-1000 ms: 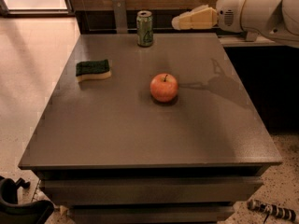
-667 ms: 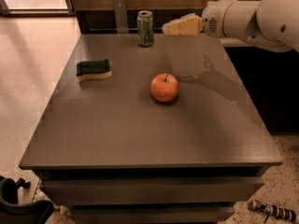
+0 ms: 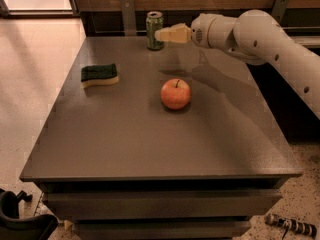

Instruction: Pick green can

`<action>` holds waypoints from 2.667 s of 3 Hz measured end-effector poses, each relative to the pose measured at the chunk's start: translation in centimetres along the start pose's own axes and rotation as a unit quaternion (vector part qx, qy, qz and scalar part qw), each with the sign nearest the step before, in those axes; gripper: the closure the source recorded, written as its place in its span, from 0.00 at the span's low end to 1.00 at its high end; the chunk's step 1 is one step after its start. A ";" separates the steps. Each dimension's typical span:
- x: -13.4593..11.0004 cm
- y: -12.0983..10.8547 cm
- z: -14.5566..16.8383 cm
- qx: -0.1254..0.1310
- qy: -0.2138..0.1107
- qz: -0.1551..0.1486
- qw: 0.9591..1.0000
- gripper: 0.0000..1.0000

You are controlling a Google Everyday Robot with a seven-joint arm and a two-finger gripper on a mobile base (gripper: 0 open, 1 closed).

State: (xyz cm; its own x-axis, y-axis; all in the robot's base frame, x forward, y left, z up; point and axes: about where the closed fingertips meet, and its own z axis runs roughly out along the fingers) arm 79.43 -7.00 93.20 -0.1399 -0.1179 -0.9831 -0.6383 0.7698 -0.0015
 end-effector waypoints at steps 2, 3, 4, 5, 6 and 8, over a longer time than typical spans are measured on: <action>1.4 -0.5 6.3 -0.033 -0.026 0.005 0.999 0.00; 2.0 -1.3 7.4 -0.049 -0.009 -0.015 0.999 0.00; 2.9 -2.3 8.0 -0.056 0.006 -0.027 0.998 0.00; 3.8 -2.6 9.0 -0.065 0.006 -0.025 0.998 0.00; 3.3 -2.2 10.0 -0.076 -0.013 -0.019 0.997 0.00; 2.0 -0.8 12.3 -0.102 -0.029 -0.022 0.994 0.02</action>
Offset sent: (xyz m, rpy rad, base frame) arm 0.0764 0.0335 -0.0391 -0.0009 -0.0364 0.1316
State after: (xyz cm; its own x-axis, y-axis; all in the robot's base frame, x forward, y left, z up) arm 88.97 -0.12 88.99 -0.0693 -0.1076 -0.9918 -0.7843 0.6202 -0.0124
